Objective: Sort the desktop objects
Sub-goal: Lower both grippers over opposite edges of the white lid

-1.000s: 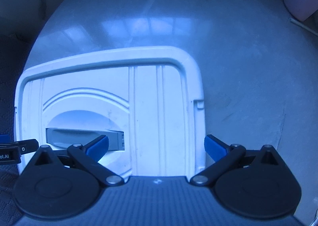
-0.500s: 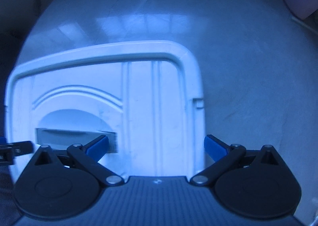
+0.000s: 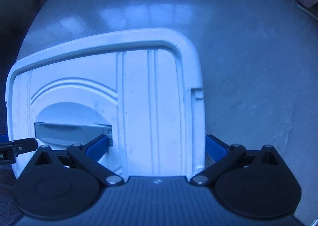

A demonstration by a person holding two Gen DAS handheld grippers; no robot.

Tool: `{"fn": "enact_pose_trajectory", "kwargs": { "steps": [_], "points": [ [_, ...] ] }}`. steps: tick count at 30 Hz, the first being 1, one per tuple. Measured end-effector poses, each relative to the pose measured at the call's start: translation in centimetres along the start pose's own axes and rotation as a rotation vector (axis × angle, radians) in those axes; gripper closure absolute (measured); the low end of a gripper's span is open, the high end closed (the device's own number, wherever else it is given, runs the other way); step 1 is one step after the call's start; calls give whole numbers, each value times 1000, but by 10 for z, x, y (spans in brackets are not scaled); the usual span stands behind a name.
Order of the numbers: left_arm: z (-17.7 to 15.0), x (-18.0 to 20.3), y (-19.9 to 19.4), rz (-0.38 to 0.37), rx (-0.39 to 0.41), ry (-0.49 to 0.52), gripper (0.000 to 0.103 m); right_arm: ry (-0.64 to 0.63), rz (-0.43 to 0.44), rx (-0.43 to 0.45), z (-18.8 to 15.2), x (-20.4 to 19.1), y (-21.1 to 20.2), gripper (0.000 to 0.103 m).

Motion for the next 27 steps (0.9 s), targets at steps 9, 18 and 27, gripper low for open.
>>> {"fn": "enact_pose_trajectory", "kwargs": {
  "steps": [9, 18, 27],
  "points": [
    [-3, -9, -2, -6, 4, -6, 1, -11, 0, -8, 1, -4, -6, 0],
    [-7, -33, -11, -2, 11, -23, 1, -33, 12, -28, -2, -18, -20, 0],
    [-5, -75, -20, 11, 41, -74, 1, -65, 23, -30, 1, -45, -24, 0]
  ]
}}
Point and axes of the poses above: each gripper's, at about its wrist camera, not at the fingertips, and y roughly the way its jaws point, x to its right, z to its top, the point moved 5 cm from there along y, roughly the way its jaws point, and after that the axes turned 12 degrees about x, right-handed, at the moved point
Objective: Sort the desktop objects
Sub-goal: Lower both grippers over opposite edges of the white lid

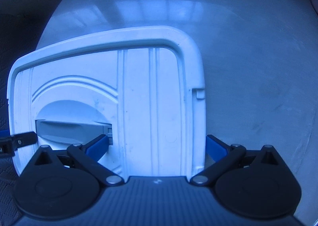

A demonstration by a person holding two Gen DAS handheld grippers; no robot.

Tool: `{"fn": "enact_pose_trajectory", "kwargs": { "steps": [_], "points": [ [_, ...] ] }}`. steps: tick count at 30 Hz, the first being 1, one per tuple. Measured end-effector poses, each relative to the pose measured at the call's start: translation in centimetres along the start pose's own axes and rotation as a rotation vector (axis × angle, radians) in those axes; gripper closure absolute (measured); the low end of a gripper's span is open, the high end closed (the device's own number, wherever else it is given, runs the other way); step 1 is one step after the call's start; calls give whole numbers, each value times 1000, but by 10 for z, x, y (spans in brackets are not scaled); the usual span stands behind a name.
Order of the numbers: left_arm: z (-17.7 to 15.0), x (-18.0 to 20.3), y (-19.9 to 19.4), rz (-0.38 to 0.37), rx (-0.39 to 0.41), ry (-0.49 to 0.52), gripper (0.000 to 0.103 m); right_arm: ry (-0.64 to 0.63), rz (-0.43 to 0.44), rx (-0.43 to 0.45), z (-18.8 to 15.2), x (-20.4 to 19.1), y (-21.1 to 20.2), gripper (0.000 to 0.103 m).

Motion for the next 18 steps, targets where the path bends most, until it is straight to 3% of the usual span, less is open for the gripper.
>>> {"fn": "enact_pose_trajectory", "kwargs": {
  "steps": [11, 15, 18],
  "points": [
    [11, -34, 2, -37, 10, -76, 0, -2, -1, -2, -5, -11, -16, 0],
    [13, -45, 2, -79, 51, -50, 0, -14, -8, 6, -7, -14, -19, 0],
    [12, -54, 4, -118, 53, -100, 0, -18, -9, 7, -11, -17, -24, 0]
  ]
}}
Point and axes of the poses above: each gripper's, at about its wrist camera, not at the fingertips, and y roughly the way its jaws point, x to its right, z to its top, the point moved 5 cm from there along y, roughly the way its jaws point, and after that the axes turned 12 degrees about x, right-handed, at the moved point
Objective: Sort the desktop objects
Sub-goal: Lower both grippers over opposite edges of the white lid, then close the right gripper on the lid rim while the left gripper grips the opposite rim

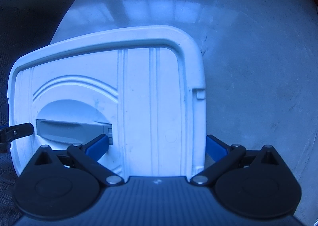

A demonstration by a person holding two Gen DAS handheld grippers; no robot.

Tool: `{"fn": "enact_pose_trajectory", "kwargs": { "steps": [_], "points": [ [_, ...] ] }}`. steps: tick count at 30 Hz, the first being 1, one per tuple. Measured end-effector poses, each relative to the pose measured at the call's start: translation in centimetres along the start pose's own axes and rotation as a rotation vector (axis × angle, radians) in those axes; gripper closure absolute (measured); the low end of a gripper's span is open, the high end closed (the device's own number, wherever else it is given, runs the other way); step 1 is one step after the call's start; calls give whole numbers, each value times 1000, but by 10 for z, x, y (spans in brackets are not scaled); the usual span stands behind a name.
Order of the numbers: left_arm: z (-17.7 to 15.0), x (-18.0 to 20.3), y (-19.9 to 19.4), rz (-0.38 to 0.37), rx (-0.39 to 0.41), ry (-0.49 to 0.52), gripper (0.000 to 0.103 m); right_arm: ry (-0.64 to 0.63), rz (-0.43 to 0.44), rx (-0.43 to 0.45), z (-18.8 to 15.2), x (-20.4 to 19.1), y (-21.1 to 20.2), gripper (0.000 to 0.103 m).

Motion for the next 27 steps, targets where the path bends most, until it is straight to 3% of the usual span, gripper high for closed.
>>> {"fn": "enact_pose_trajectory", "kwargs": {
  "steps": [11, 17, 25, 27],
  "points": [
    [7, -10, 1, -106, 34, 13, 0, -24, 20, 33, 0, -18, -18, 0],
    [8, -11, 3, -167, 31, -3, 0, 39, 22, 38, 19, 9, 2, 0],
    [13, -16, 9, -208, 38, -10, 0, 77, 144, 4, 11, 25, 12, 0],
    [10, -34, 25, -227, 35, -20, 0, 79, 197, 5, 7, 20, 15, 0]
  ]
}}
Point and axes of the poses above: each gripper's, at about its wrist camera, not at the fingertips, and y roughly the way its jaws point, x to its right, z to its top, the point moved 5 cm from there along y, roughly the way its jaws point, and after that the axes turned 12 degrees about x, right-handed, at the moved point
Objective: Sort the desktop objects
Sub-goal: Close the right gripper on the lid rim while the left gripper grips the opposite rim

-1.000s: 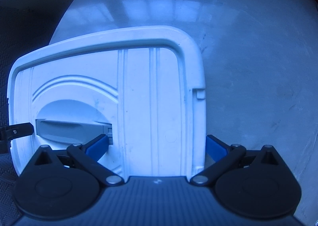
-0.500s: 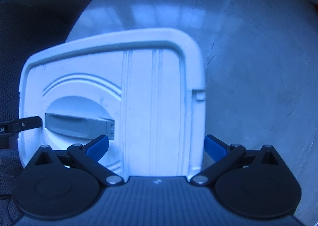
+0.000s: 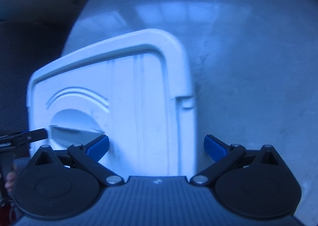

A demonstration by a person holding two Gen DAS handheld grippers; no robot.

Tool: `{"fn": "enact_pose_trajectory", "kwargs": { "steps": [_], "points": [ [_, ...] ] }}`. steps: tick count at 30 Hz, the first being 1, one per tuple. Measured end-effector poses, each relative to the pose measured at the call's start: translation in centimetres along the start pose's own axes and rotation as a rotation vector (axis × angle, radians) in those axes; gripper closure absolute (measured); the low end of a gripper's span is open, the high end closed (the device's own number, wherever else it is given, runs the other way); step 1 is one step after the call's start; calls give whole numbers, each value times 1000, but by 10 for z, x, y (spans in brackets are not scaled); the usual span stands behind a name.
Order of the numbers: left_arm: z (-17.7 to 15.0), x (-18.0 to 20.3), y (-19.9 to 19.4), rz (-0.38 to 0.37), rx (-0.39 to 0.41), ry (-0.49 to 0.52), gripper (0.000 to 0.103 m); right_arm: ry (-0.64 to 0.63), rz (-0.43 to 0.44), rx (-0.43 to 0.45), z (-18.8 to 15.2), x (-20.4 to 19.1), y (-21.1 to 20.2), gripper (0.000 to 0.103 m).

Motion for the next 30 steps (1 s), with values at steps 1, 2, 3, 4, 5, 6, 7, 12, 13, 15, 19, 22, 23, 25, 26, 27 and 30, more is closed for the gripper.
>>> {"fn": "enact_pose_trajectory", "kwargs": {
  "steps": [1, 2, 3, 4, 5, 6, 7, 12, 13, 15, 19, 22, 23, 25, 26, 27, 30],
  "points": [
    [0, -2, 2, -10, -1, -10, 0, -4, 24, -1, 0, -1, -1, 0],
    [-5, -18, 6, -15, 0, -10, 0, -8, 49, -2, 1, -2, -2, 0],
    [-10, -34, 11, -20, 1, -11, 0, -12, 83, -6, 3, -2, -4, 0],
    [-9, -36, 13, -17, 5, 0, 0, -13, 114, -8, 4, 1, -10, 0],
    [-9, -35, 13, -15, 8, 9, 0, -13, 145, -7, 6, -2, -18, 0],
    [-9, -36, 13, -16, 9, 11, 0, -11, 165, -4, 8, -1, -21, 0],
    [-9, -37, 14, -20, 8, 5, 0, -5, 186, -1, 11, 0, -23, 0],
    [-9, -41, 17, -35, 11, -17, 0, 18, 251, 5, 24, 6, -28, 1],
    [-9, -42, 18, -35, 10, -16, 0, 12, 254, 1, 25, 6, -27, 1],
    [-8, -45, 15, -30, 10, -7, 0, 4, 270, -24, 24, 6, -26, 7],
    [-15, -39, 25, -42, 7, -21, 0, 63, 372, -38, 25, 6, -24, 17],
    [-16, -41, 26, -47, 10, -26, 0, 63, 362, -52, 25, 5, -19, 26],
    [-15, -45, 25, -46, 12, -31, 0, 57, 360, -46, 25, 3, -17, 28],
    [-14, -49, 25, -45, 14, -38, 0, 49, 349, -45, 26, 2, -17, 30],
    [-14, -49, 24, -44, 15, -42, 0, 49, 349, -46, 26, 2, -17, 33],
    [-14, -50, 24, -39, 17, -46, 0, 48, 349, -49, 25, 2, -17, 36],
    [-19, -40, 12, -29, 29, -44, 0, 62, 354, -52, 25, 4, -17, 39]
  ]
}}
Point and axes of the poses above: each gripper's, at about its wrist camera, not at the fingertips, and y roughly the way its jaws point, x to its right, z to its top, the point moved 5 cm from there along y, roughly the way its jaws point, and after that the axes turned 12 degrees about x, right-handed, at the moved point
